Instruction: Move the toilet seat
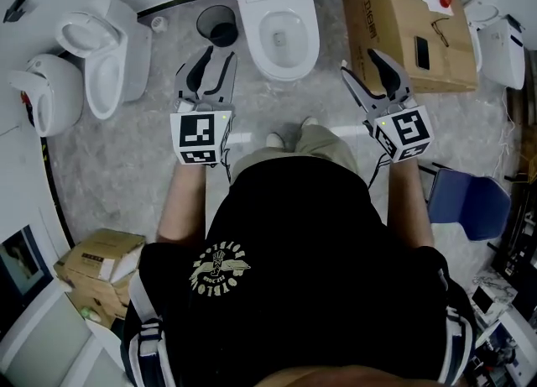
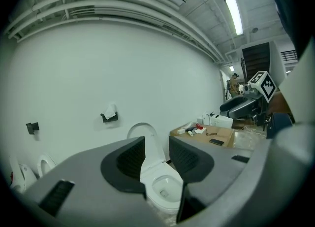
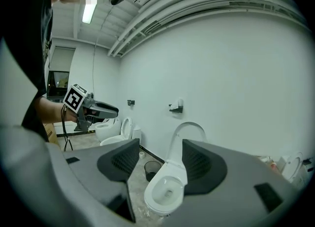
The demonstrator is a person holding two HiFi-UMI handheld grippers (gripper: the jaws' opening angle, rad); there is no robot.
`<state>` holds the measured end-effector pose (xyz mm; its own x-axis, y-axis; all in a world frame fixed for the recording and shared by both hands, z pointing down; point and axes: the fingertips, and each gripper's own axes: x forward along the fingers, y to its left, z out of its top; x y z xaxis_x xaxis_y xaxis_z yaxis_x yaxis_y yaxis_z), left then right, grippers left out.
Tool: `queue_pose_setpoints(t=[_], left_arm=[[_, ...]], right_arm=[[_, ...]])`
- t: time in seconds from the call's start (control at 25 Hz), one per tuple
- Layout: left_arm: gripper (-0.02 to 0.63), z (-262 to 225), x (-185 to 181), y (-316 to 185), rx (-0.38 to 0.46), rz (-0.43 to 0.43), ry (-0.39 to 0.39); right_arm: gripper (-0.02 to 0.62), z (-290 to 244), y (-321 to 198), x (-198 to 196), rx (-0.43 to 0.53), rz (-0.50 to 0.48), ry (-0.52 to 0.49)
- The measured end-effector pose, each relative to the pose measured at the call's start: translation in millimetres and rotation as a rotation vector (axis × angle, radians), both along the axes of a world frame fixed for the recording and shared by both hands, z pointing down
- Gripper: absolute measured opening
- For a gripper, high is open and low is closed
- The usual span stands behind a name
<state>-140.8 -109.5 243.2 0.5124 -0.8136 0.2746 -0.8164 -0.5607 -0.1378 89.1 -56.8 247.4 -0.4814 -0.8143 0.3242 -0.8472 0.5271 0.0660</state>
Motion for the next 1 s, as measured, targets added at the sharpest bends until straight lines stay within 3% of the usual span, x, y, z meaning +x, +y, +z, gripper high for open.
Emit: queue_pose_setpoints(t=[0.28, 0.68, 0.84, 1.0], left_arm=[[0.167, 26.3, 12.0, -5.8, -0.035, 0.015, -0.04], [0.167, 73.1, 10.8, -36.4, -0.09, -0.038, -0.043], [0.167, 99.7, 18.2, -50.2, -0.134, -0.034, -0.044], [0.167, 124.0, 29.7, -66.3, -0.145, -0.021, -0.063]], right_arm=[[0.264, 29.9, -11.4, 18.6, -0.044, 0.026, -0.029], [0.264, 78.6, -55.1, 21.5, -0.109, -0.027, -0.025], [0.264, 98.3, -68.6, 27.2, -0.148, -0.022, -0.074], [0.264, 123.0, -78.6, 34.0, -0.184, -0.028, -0.047]])
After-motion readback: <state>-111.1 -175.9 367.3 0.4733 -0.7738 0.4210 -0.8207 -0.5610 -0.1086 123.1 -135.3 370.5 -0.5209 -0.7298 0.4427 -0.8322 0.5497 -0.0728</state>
